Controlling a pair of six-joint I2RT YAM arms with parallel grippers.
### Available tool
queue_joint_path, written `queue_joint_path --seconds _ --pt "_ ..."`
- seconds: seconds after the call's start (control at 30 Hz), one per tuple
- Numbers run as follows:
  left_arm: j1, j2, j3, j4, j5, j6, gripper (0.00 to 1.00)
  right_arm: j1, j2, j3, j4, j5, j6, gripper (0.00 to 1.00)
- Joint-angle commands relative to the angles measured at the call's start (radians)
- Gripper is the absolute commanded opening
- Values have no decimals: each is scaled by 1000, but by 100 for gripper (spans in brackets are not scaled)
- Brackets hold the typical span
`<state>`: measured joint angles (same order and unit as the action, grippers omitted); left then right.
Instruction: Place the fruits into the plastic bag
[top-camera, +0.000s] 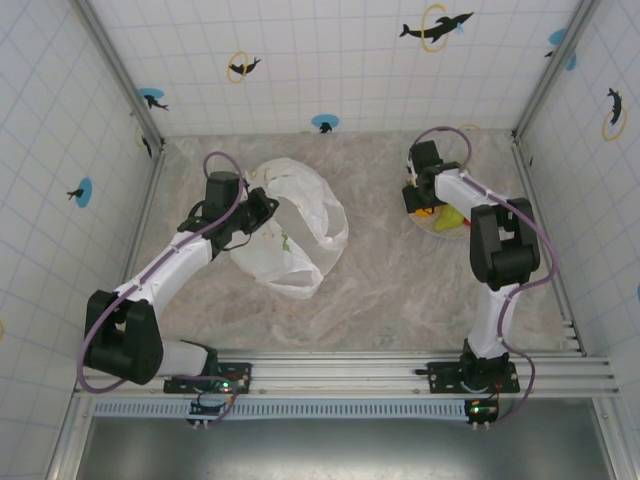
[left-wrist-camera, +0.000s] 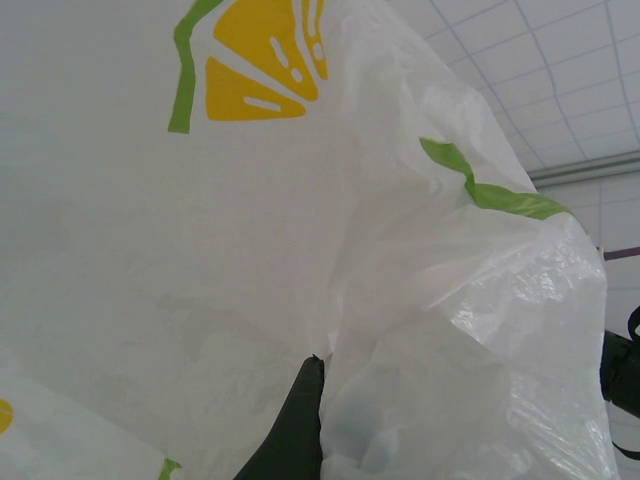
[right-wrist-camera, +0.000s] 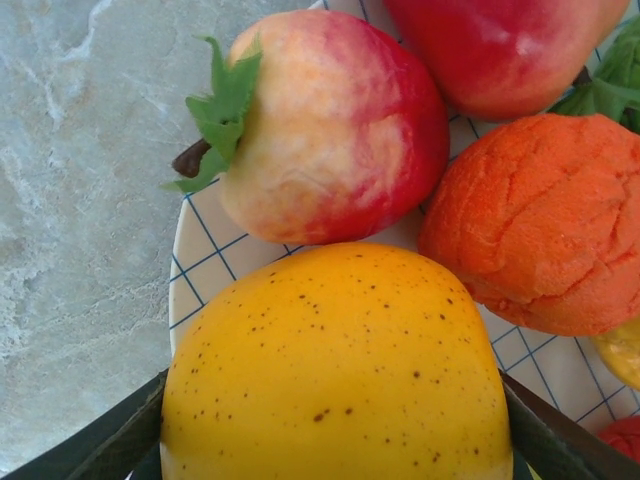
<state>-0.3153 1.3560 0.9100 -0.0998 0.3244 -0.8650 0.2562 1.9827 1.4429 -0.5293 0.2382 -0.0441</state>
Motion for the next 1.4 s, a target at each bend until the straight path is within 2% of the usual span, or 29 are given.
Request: queue_joint_path --seconds 0.0,0.17,0.3,0.43,0.6,0.83,0.93,1.07,1.23,1.37 --pt "-3 -5 -8 -14 -3 9 0 11 -49 33 -32 3 0 64" --pt "-2 -15 -12 -24 -4 9 0 43 -237 -65 -6 -23 28 60" --pt "-4 -21 -13 -24 0 8 0 118 -465 -272 106 -141 18 60" --pt "-4 -23 -13 -22 9 4 0 248 -691 -526 261 -294 15 60" --pt "-3 -22 -10 -25 16 4 0 426 -833 -741 401 -324 19 60" --pt "-5 -23 -17 -27 25 1 0 624 -786 -878 713 -321 27 60" --pt "-5 -26 -20 -28 33 1 0 666 -701 -858 830 -316 26 60" --pt "-6 -23 -20 -33 55 10 0 680 -595 -827 973 -244 33 60" --pt "-7 -4 1 -51 141 61 0 676 -512 -817 1193 1 116 60" --pt "-19 31 30 -91 228 119 0 657 -483 -789 1235 153 275 61"
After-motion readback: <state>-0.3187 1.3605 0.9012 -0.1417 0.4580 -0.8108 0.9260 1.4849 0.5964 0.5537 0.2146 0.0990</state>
